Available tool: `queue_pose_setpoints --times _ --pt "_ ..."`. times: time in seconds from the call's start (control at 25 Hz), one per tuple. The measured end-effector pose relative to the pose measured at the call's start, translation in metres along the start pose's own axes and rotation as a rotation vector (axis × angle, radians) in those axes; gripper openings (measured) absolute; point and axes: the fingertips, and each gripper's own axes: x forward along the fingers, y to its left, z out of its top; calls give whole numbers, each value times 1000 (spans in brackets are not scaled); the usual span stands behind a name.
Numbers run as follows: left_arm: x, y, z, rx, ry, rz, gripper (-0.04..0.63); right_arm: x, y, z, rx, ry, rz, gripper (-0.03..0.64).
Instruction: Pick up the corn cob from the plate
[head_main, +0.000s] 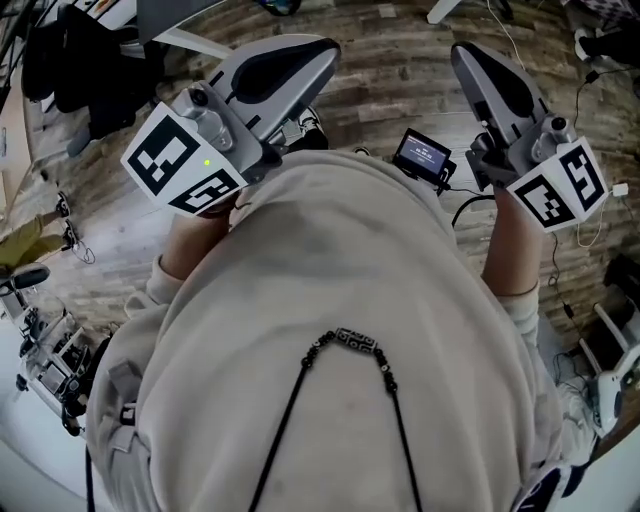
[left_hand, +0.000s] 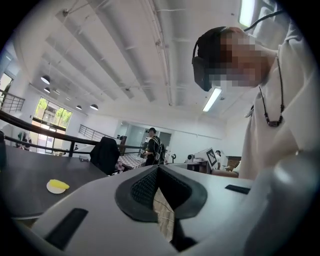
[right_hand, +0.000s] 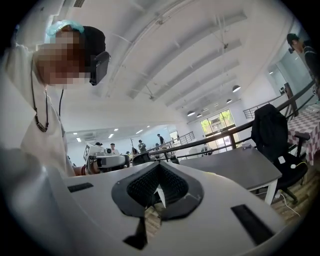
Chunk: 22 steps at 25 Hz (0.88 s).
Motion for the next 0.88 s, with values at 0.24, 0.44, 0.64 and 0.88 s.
queue_pose_setpoints --times 0.24,0.44,0.64,0.88 --pt "23 23 23 1 -7 -118 3 3 -10 27 -45 -51 -97 14" --pt "24 20 14 -51 13 -207 3 0 5 18 -30 -38 -95 14" --pt "34 -18 2 -19 39 -298 3 -31 18 23 -94 -50 -129 14" --pt "19 -30 -25 -80 59 -287 3 -35 36 2 -42 -20 -106 14"
